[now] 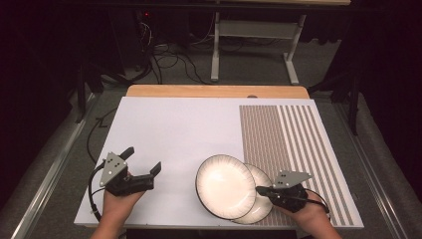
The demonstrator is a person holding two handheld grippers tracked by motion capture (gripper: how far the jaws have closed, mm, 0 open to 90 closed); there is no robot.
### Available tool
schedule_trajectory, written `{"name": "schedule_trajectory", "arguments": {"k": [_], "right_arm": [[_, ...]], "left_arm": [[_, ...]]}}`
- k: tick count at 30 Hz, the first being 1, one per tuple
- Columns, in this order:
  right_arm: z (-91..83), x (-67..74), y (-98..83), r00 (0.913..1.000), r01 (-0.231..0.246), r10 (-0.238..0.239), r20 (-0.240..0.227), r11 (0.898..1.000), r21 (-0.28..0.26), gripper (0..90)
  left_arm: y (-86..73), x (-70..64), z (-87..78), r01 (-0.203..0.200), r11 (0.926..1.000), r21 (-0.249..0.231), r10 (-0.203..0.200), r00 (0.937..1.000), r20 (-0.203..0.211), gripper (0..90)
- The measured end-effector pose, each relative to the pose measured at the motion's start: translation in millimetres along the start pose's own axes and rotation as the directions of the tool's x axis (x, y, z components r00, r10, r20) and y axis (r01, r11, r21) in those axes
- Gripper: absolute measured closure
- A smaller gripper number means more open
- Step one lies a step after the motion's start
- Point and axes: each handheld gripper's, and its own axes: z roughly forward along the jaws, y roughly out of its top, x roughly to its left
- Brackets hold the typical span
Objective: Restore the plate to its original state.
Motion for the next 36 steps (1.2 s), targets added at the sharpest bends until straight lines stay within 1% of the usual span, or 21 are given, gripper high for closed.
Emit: {"name": "schedule_trajectory", "arguments": {"k": [8, 11, 19, 20, 30, 32, 36], "right_arm": [[0.2, -0.3, 0.0, 1.0, 0.002, -0.002, 0.0, 1.0, -0.002, 90.0], [-0.4, -0.2, 0.3, 1.0, 0.003, -0.003, 0.002, 1.0, 0.003, 90.0], [-2.1, -0.3, 0.1, 1.0, -0.005, 0.005, 0.004, 1.0, 0.004, 90.0], [-1.8, -0.7, -0.1, 1.0, -0.002, 0.002, 0.002, 1.0, -0.003, 90.0], [-2.4, -1.3, -0.4, 1.0, 0.002, -0.002, 0.007, 1.0, -0.002, 90.0], [-3.3, -1.8, -0.7, 0.9999, -0.006, 0.006, 0.01, 1.0, -0.006, 90.0], [-4.7, -3.3, -1.3, 0.9999, -0.005, 0.005, 0.011, 1.0, -0.007, 90.0]], "left_arm": [[0.2, -0.3, -0.5, -0.003, 1.0, 0.001, 0.003, 1.0, -0.001, 0.1], [0.4, -0.1, -1.1, 0.003, 1.0, 0.0, -0.003, 1.0, -0.003, 0.1], [0.4, -0.1, -1.4, 0.0, 1.0, 0.002, 0.0, 1.0, -0.002, 0.1], [0.4, -0.2, -1.4, -0.004, 1.0, 0.003, 0.004, 1.0, -0.001, 0.1], [0.8, -0.1, -2.0, -0.002, 1.0, 0.001, 0.002, 1.0, -0.002, 0.1], [0.5, 0.0, -1.8, -0.002, 1.0, 0.003, 0.002, 1.0, -0.002, 0.1], [0.5, 0.2, -1.7, -0.001, 1.0, 0.003, 0.001, 1.0, -0.002, 0.1]]}}
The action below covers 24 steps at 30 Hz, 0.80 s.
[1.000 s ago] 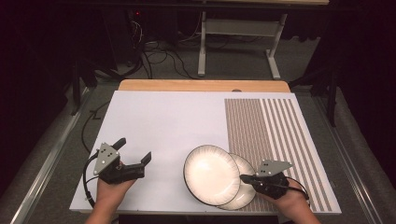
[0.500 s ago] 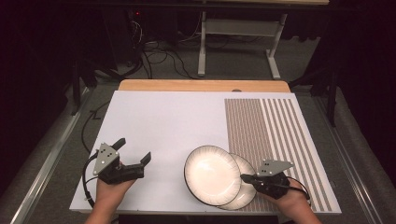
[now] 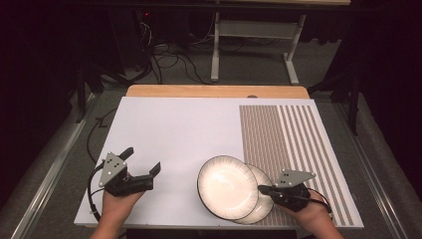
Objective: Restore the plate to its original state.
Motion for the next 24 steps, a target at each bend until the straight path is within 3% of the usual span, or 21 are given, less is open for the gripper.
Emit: {"name": "schedule_trajectory", "arguments": {"k": [18, 24], "right_arm": [[-5.0, -1.8, -2.1, 0.9997, -0.024, 0.024, 0.01, 1.0, -0.005, 90.0], [-5.8, -2.8, -2.6, 0.9998, -0.012, 0.012, 0.014, 1.0, -0.006, 90.0]], "left_arm": [[0.6, -0.1, -0.3, -0.004, 1.0, -0.001, 0.004, 1.0, 0.0, 0.1], [0.7, 0.0, -0.2, -0.006, 1.0, -0.002, 0.006, 1.0, 0.0, 0.1]]}}
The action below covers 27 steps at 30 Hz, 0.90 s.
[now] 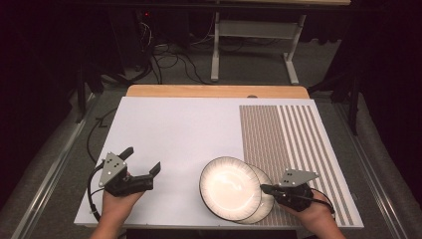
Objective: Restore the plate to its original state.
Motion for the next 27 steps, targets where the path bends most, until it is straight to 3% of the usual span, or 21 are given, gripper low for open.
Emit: {"name": "schedule_trajectory", "arguments": {"k": [27], "right_arm": [[-6.3, -3.0, -3.4, 0.9996, -0.027, 0.027, 0.008, 1.0, -0.01, 90.0]], "left_arm": [[0.5, 0.6, 0.1, 0.002, 1.0, -0.002, -0.002, 1.0, 0.0, 0.1]]}}
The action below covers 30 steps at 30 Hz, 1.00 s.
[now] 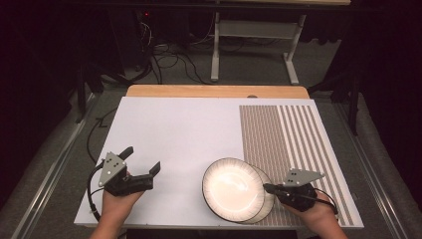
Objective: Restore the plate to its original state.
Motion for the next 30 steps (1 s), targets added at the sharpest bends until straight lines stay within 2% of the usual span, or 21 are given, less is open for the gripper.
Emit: {"name": "schedule_trajectory", "arguments": {"k": [13, 15, 21, 30], "right_arm": [[-0.8, -0.4, -0.2, 1.0, 0.003, -0.003, 0.002, 1.0, -0.005, 90.0], [-5.1, -3.7, -1.1, 0.9998, -0.014, 0.014, 0.013, 1.0, -0.02, 90.0], [-9.0, -6.9, -4.0, 0.9994, -0.027, 0.028, 0.023, 0.999, -0.022, 90.0], [-9.7, -6.8, -3.8, 0.9994, -0.024, 0.024, 0.026, 0.999, -0.021, 90.0]], "left_arm": [[0.0, 0.0, -0.2, 0.004, 1.0, -0.004, -0.004, 1.0, -0.001, 0.1], [0.0, 0.1, -0.2, 0.005, 1.0, -0.004, -0.005, 1.0, -0.001, 0.1], [0.2, 0.1, -0.2, 0.007, 1.0, -0.005, -0.007, 1.0, -0.001, 0.1], [0.1, 0.5, -0.2, 0.006, 1.0, -0.003, -0.007, 1.0, -0.002, 0.1]]}}
